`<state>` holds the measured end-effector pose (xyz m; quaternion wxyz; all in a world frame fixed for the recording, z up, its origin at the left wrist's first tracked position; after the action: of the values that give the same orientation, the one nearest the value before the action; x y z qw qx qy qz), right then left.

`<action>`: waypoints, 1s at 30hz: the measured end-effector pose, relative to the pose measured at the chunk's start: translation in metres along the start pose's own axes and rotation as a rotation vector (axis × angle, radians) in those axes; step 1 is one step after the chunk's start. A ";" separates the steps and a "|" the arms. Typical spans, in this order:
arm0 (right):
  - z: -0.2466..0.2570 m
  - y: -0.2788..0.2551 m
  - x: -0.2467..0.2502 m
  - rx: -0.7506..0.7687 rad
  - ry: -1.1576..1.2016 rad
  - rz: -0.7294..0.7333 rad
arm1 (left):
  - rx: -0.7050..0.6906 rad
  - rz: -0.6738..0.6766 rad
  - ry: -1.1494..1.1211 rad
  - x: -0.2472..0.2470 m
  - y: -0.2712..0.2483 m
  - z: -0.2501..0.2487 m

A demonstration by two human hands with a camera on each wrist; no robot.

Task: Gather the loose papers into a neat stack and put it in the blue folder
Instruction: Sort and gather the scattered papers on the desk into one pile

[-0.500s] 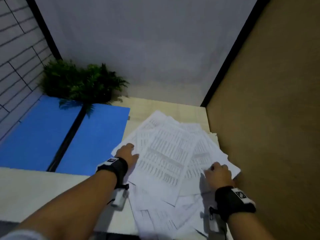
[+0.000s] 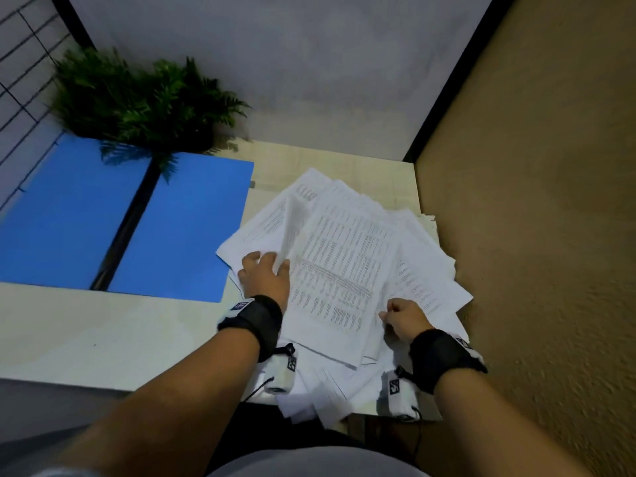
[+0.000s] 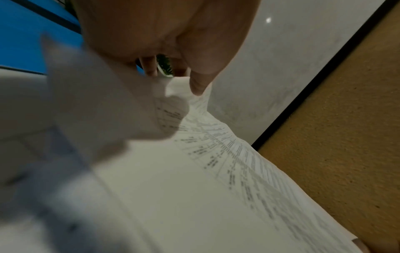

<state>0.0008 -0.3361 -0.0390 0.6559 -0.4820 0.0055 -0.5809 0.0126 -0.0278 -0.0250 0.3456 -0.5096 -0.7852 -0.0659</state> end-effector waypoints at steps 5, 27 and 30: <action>0.022 -0.020 0.001 0.043 0.260 -0.106 | -0.017 -0.064 0.320 0.019 -0.013 0.001; -0.037 -0.033 0.044 -0.290 0.427 -0.606 | 0.292 0.177 -0.257 0.008 -0.008 0.048; -0.023 -0.033 0.051 -0.167 0.399 -0.601 | 0.230 0.215 -0.174 0.004 -0.011 0.039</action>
<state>-0.0207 -0.3849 -0.0016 0.4002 -0.3910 0.0389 -0.8279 -0.0159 -0.0116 -0.0492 0.3374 -0.5516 -0.7554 0.1063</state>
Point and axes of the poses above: each hand's wrist, its own y-axis towards the middle knuckle, its own x-axis out of the back of the hand, z = x × y, the point moved 7 cm from there along y, towards the middle knuckle, and after that the axes turned 3 degrees about -y, right-handed, at the moved point
